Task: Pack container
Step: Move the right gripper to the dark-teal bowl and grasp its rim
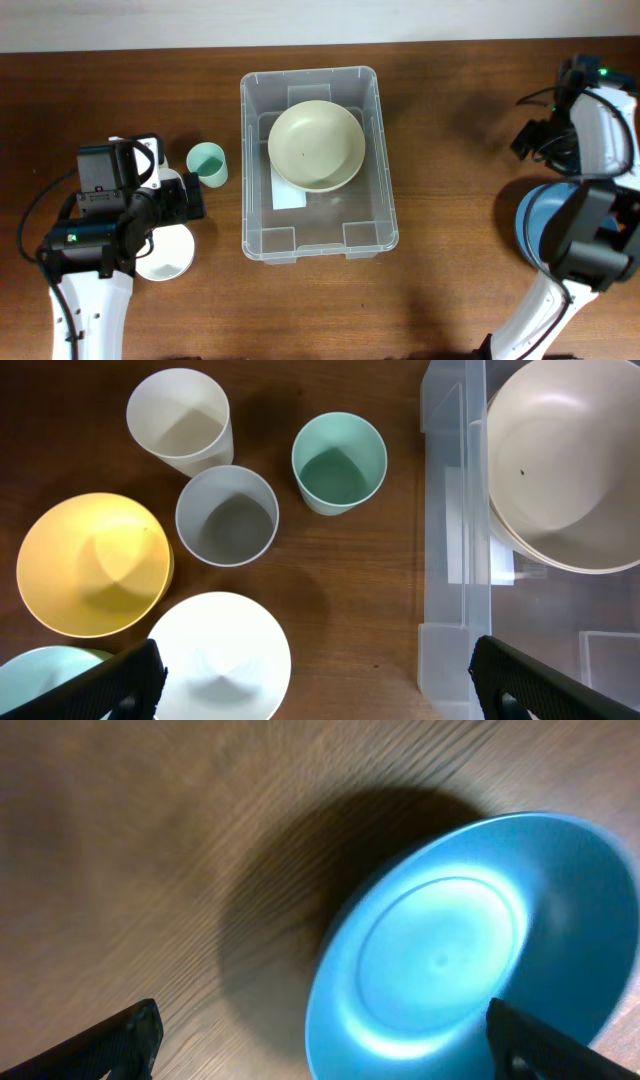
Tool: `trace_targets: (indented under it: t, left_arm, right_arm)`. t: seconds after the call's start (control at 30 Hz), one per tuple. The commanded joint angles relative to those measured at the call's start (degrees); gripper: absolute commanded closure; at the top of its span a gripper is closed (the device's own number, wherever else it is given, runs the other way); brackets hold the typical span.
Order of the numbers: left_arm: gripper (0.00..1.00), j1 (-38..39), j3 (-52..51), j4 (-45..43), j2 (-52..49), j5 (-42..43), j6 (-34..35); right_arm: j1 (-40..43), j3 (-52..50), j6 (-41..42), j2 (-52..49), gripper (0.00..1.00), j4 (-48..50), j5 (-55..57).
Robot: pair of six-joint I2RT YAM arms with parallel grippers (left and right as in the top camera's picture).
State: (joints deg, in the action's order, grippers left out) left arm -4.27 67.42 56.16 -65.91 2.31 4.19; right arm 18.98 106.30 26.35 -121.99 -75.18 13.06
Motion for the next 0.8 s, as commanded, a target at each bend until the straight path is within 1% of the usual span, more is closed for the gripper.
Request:
trace_targets:
  t: [0.0,0.13,0.27,0.47,0.6,0.77]
  left_arm:
    - [0.01,-0.13,1.31,-0.13,0.02,-0.55,0.55]
    - [0.01,-0.13,1.31,-0.13,0.02,-0.55,0.55]
    - [0.01,-0.13,1.31,-0.13,0.02,-0.55,0.55]
    - [0.0,-0.13,1.31,-0.11,0.02,-0.57,0.55]
    - [0.01,-0.13,1.31,-0.13,0.02,-0.57,0.55]
    - [0.01,-0.13,1.31,-0.11,0.02,-0.57,0.55]
  right_arm:
    - [-0.22,-0.28,1.46,-4.46,0.01,-0.31,-0.5]
    - [-0.22,-0.28,1.62,-7.34,0.0,-0.02,-0.66]
    - [-0.15,-0.37,1.62,-8.92,0.06,0.22,-0.44]
    - [-0.15,-1.68,2.99,-9.64,0.08,0.85,-0.44]
    - [0.09,-3.15,3.23,-9.64,0.14,1.2,-0.42]
    - [0.94,-6.19,4.61,-9.64,0.14,2.75,-0.42]
